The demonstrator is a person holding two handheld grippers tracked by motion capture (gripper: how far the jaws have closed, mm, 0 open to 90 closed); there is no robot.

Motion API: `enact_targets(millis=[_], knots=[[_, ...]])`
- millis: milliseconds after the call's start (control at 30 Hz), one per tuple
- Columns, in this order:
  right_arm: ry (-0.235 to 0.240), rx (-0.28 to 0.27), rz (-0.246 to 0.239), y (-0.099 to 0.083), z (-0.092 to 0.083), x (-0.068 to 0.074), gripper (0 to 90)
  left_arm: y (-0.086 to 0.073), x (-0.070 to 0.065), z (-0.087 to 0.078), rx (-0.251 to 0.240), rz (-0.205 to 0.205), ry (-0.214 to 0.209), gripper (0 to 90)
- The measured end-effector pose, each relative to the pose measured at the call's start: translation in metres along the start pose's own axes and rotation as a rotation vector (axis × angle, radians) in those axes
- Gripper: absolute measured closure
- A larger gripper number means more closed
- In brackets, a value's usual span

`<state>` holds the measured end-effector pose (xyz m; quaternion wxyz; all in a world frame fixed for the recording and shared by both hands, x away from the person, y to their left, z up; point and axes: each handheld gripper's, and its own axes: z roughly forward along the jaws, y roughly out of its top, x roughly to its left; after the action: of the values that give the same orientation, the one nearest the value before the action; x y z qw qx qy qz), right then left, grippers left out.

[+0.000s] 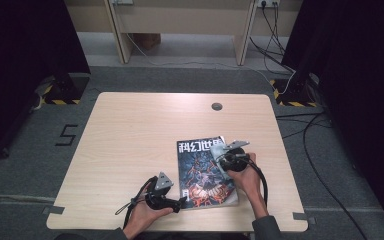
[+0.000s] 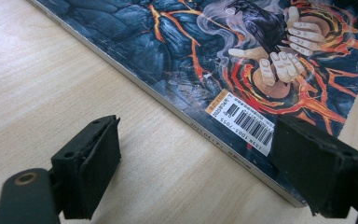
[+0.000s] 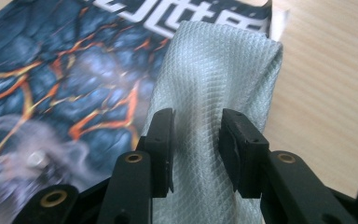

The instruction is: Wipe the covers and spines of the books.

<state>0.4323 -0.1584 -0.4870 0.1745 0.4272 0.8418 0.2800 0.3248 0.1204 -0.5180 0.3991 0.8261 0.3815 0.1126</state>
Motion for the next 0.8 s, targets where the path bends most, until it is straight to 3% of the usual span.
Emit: enact_targets(millis=[167,233,333,433,500,533,633,667,800], knots=[[-0.028,0.03,-0.008,0.015,0.008,0.002,66.0,0.0,0.0,0.0,0.001,0.002,-0.002,15.0],[-0.018,0.034,-0.012,0.017,0.01,0.004,66.0,0.0,0.0,0.0,0.001,0.001,-0.002,15.0],[0.026,0.028,-0.055,0.027,0.017,0.017,66.0,0.0,0.0,0.0,0.001,0.002,-0.002,15.0],[0.032,0.02,-0.066,0.031,0.021,0.019,65.8,0.0,0.0,0.0,-0.001,0.001,-0.002,15.1],[0.037,0.02,-0.035,0.033,0.024,0.013,65.5,0.0,0.0,0.0,-0.001,0.0,-0.001,15.1],[0.002,0.014,-0.003,0.035,0.027,0.005,65.5,0.0,0.0,0.0,-0.002,0.0,0.0,15.1],[-0.024,0.012,0.02,0.037,0.029,-0.004,65.5,0.0,0.0,0.0,-0.003,0.001,-0.002,15.1],[-0.05,0.008,0.048,0.038,0.03,-0.011,65.5,0.0,0.0,0.0,-0.003,0.001,-0.002,15.1],[-0.073,0.002,0.099,0.039,0.032,-0.021,65.4,0.0,0.0,0.0,-0.006,0.001,-0.002,15.0]])
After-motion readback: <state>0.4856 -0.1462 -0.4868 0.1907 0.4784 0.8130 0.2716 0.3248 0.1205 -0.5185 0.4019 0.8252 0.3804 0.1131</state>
